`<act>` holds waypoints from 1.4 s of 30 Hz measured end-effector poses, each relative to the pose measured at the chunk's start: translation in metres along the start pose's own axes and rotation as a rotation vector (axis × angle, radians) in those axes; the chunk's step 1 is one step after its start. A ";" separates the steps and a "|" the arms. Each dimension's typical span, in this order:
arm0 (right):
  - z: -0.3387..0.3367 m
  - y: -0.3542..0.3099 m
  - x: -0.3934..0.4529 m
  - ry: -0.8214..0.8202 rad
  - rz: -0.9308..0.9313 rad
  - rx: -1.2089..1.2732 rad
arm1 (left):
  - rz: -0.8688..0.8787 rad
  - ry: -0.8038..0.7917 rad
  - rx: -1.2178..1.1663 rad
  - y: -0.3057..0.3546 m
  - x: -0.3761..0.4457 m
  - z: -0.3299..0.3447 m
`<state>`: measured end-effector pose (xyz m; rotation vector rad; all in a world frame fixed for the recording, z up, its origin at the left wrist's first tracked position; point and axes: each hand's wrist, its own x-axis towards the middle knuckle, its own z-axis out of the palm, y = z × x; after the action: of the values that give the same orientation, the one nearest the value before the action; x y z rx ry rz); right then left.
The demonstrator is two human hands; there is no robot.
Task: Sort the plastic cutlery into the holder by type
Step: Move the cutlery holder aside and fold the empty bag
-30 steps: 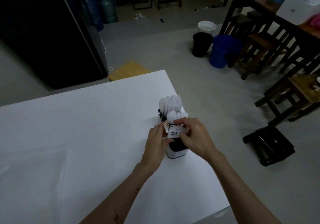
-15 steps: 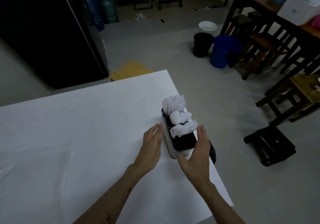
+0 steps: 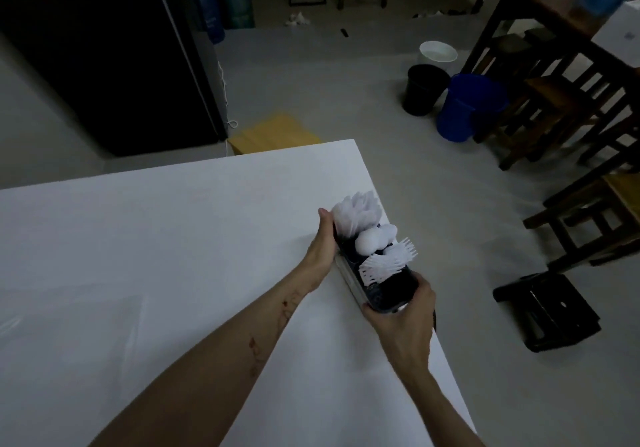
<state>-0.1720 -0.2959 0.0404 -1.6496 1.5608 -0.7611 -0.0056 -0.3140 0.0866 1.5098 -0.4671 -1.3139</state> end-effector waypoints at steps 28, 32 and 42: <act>0.215 -0.167 0.134 -0.710 -0.262 -0.022 | 0.208 0.499 -0.580 0.014 0.033 -0.228; 0.219 -0.159 0.119 -0.685 -0.205 -0.019 | 0.158 0.498 -0.500 0.012 0.022 -0.229; 0.229 -0.089 -0.079 -0.784 -0.094 -0.003 | 0.160 0.974 0.261 -0.123 -0.148 -0.273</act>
<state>0.0590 -0.1930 -0.0090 -1.7332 0.9262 -0.1043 0.1494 -0.0271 0.0155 2.0592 -0.1094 -0.2910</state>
